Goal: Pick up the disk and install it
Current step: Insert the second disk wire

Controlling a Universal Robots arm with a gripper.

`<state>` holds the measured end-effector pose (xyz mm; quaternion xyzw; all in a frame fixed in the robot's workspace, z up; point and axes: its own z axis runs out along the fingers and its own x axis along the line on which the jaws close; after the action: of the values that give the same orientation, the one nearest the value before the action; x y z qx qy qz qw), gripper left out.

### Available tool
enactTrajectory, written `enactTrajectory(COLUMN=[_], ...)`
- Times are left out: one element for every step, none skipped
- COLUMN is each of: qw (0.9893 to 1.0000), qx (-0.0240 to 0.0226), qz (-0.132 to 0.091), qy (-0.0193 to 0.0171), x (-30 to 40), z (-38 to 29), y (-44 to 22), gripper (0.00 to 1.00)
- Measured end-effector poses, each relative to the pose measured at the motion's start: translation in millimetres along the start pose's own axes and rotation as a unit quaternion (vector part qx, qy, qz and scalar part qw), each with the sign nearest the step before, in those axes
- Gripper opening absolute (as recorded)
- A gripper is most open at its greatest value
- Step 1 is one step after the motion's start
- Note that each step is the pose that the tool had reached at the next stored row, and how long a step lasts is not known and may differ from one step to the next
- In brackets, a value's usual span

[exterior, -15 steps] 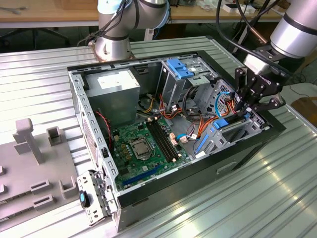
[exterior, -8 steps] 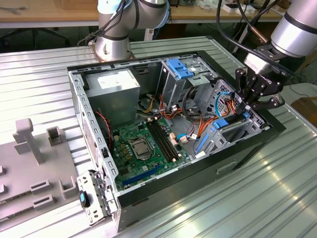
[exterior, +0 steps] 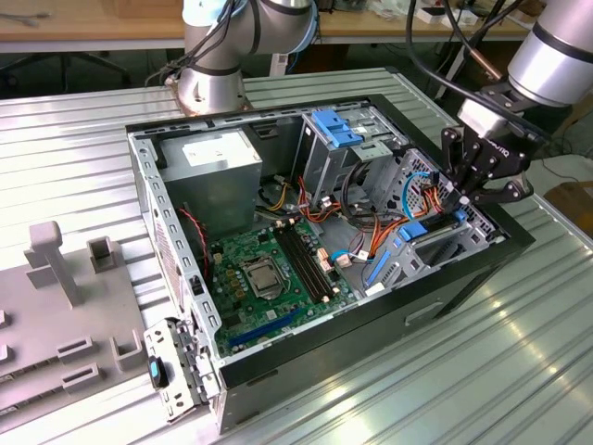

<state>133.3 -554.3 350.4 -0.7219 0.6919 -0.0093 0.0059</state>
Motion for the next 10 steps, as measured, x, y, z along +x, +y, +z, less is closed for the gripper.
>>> enactTrajectory(qw=[1.0,1.0,1.0,1.0,1.0,1.0,1.0,1.0,1.0,1.0], qx=[0.0,0.0,0.0,0.0,0.0,0.0,0.0,-0.0001,0.0,0.0], qz=[0.0,0.0,0.0,0.0,0.0,0.0,0.0,0.0,0.0,0.0], qy=[0.0,0.0,-0.0001,0.0001,0.0,-0.0001,0.0,-0.0001,-0.0002,-0.0001], x=[-0.7,-1.6,-2.0,-2.1,-2.2,-2.4,-2.7,-3.4,-5.7,-6.3], z=[-0.8,-2.5,-2.7,-3.7,-4.9,-8.1,-11.8,-16.7,-22.0,-22.5], y=[-0.1,-0.3,-0.4,-0.5,-0.6,-0.7,-0.8,-1.0,-1.2,-1.2], gripper=[0.11,0.11,0.11,0.11,0.11,0.11,0.11,0.11,0.11,0.11])
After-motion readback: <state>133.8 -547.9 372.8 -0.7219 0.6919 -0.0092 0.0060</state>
